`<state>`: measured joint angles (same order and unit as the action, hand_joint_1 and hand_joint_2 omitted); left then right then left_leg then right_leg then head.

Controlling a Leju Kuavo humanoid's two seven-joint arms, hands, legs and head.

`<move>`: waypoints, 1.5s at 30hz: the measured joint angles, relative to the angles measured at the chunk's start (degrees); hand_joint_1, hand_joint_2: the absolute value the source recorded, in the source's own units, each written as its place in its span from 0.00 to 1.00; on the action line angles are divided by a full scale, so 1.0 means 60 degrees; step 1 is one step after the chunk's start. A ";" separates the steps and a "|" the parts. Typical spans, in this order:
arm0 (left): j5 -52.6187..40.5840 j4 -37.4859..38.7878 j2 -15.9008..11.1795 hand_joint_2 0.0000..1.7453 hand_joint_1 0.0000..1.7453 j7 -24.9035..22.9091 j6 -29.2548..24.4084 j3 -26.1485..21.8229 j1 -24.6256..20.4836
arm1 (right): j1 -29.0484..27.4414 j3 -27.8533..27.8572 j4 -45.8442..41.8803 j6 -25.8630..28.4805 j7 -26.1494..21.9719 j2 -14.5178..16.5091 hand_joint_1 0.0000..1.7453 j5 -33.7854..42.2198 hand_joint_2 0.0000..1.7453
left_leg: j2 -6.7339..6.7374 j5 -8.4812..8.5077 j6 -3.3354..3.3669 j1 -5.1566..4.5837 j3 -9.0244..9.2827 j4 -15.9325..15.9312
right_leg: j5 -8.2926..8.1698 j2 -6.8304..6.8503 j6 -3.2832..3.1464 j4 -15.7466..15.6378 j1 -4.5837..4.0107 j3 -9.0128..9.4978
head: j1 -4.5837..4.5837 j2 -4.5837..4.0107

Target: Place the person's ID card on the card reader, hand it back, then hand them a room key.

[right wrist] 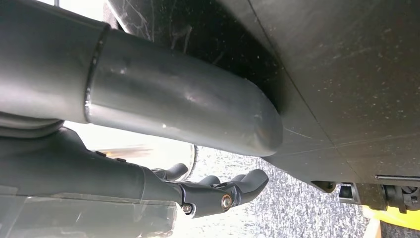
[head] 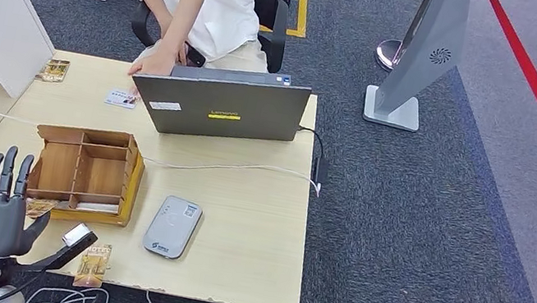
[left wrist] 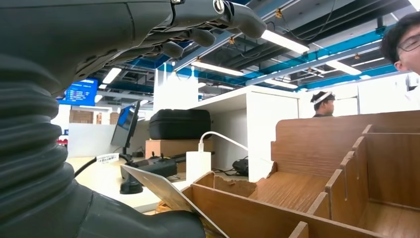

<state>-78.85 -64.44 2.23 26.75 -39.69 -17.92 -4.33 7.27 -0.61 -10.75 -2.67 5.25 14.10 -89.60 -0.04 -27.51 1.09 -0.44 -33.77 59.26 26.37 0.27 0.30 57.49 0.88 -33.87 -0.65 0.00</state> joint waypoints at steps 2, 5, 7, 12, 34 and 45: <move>0.0020 0.0038 -0.0003 1.00 0.00 -0.0040 0.0000 0.0003 -0.0011 | 0.0000 0.0000 0.0000 0.0001 0.0000 0.0000 0.00 0.0005 0.00 | 0.0000 0.0000 0.0000 0.0000 0.0000 0.0000 | 0.0000 0.0000 0.0000 0.0000 0.0000 0.0000 | 0.0000 0.0000; 0.0084 0.0080 -0.0012 1.00 0.00 -0.0116 0.0000 0.0025 -0.0021 | -0.0001 0.0000 0.0000 0.0007 0.0004 0.0000 0.00 0.0005 0.00 | 0.0000 0.0000 0.0000 0.0000 0.0000 0.0000 | 0.0000 0.0000 0.0000 0.0000 0.0000 0.0000 | -0.0001 0.0000; 0.0118 0.0094 -0.0015 1.00 0.00 -0.0181 0.0000 0.0047 -0.0025 | -0.0001 0.0000 0.0000 0.0019 0.0008 0.0000 0.00 0.0005 0.00 | 0.0000 0.0000 0.0000 0.0000 0.0000 0.0000 | 0.0000 0.0000 0.0000 0.0000 0.0000 0.0000 | -0.0001 0.0000; 0.0162 0.0150 -0.0025 1.00 0.53 -0.0255 0.0000 0.0071 -0.0042 | -0.0002 0.0000 0.0000 0.0059 0.0011 0.0000 0.00 0.0003 0.00 | 0.0000 0.0000 0.0000 0.0000 0.0000 0.0000 | 0.0000 0.0000 0.0000 0.0000 0.0000 0.0000 | -0.0001 0.0000; 0.0942 0.1487 -0.0640 0.00 1.00 -0.0741 -0.0040 0.1046 -0.0449 | -0.0117 0.0000 0.0000 0.0445 -0.0027 0.0000 0.00 -0.0027 0.00 | 0.0003 0.0000 0.0000 0.0000 0.0001 0.0000 | 0.0000 -0.0001 0.0000 0.0000 0.0000 0.0001 | -0.0001 0.0000; 0.1005 0.1626 -0.0770 0.00 1.00 -0.1054 -0.0047 0.1304 -0.0508 | -0.0117 0.0000 0.0000 0.0444 -0.0011 0.0000 0.00 -0.0058 0.00 | 0.0003 0.0000 0.0000 0.0001 0.0002 0.0000 | 0.0000 -0.0002 -0.0001 0.0001 -0.0001 0.0001 | -0.0001 0.0000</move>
<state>-72.83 -54.69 -2.39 20.42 -39.98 -10.09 -7.38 6.57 -0.61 -10.75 0.00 5.18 14.10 -89.95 -0.02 -27.51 1.09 -0.44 -33.76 59.26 26.37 0.26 0.29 57.50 0.88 -33.87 -0.66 0.00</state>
